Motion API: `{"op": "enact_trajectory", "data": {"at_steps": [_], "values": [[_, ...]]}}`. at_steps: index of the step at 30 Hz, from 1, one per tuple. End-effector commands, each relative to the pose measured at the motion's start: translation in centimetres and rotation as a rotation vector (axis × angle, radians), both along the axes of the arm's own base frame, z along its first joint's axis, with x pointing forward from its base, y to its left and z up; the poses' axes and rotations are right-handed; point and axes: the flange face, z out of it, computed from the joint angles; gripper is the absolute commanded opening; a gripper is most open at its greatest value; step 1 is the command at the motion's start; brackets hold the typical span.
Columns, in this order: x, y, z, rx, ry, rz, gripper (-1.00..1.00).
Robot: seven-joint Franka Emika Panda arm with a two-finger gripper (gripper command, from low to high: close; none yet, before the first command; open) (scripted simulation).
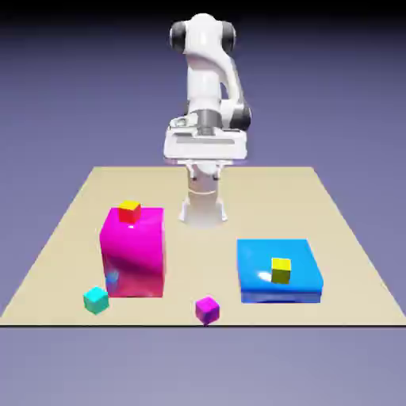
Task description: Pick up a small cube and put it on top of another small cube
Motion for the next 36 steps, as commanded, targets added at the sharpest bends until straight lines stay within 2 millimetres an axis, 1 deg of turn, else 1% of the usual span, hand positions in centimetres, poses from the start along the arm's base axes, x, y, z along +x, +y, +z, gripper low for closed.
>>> {"op": "enact_trajectory", "data": {"at_steps": [1,5,9,14,19,23,27,28,29,32,33,34,35,36], "values": [[0.9,-0.2,-0.6,0.019,0.037,-0.029,0.0],[4.1,-0.8,-3.5,0.096,0.183,-0.149,0.0],[7.1,-1.5,-6.9,0.175,0.328,-0.274,0.0],[10.2,-2.2,-11.9,0.276,0.51,-0.437,0.0],[12.6,-2.9,-17.2,0.379,0.695,-0.604,0.0],[14.0,-3.3,-21.7,0.462,0.845,-0.739,0.0],[15.0,-3.6,-26.2,0.545,1.0,-0.874,0.0],[15.1,-3.6,-26.9,0.558,1.026,-0.895,0.0],[15.1,-3.6,-26.9,0.558,1.026,-0.896,0.0],[14.4,-2.4,-32.3,0.558,1.026,-0.895,0.0],[14.2,-2.1,-33.6,0.558,1.026,-0.896,0.0],[14.2,-2.1,-33.6,0.558,1.026,-0.896,-1.0],[14.2,-2.1,-33.6,0.558,1.026,-0.896,-1.0],[14.5,-2.6,-31.8,0.558,1.026,-0.895,-1.0]]}}
